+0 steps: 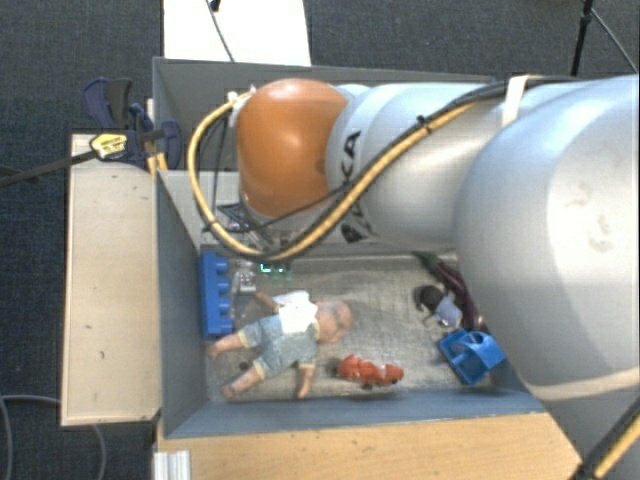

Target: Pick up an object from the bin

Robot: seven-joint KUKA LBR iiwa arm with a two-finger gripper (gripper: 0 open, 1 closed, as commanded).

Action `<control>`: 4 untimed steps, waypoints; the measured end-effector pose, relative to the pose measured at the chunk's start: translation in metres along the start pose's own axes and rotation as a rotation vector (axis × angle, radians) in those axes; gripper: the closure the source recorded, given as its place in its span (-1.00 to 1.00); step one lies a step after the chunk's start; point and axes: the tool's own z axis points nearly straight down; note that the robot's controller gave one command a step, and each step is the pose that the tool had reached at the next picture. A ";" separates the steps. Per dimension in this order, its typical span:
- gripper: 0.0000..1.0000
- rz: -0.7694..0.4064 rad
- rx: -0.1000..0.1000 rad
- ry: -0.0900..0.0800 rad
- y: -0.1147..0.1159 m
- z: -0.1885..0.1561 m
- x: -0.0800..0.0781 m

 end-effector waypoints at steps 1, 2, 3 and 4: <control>-1.00 0.005 -0.002 -0.008 -0.001 -0.004 -0.002; -1.00 -0.352 -0.002 -0.014 -0.052 0.051 0.062; -1.00 -0.485 -0.001 -0.007 -0.078 0.046 0.067; -1.00 -0.537 0.000 -0.008 -0.062 0.044 0.093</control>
Offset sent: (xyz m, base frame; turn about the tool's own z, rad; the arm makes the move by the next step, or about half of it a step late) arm -0.0884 -0.0758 -0.0756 -0.4883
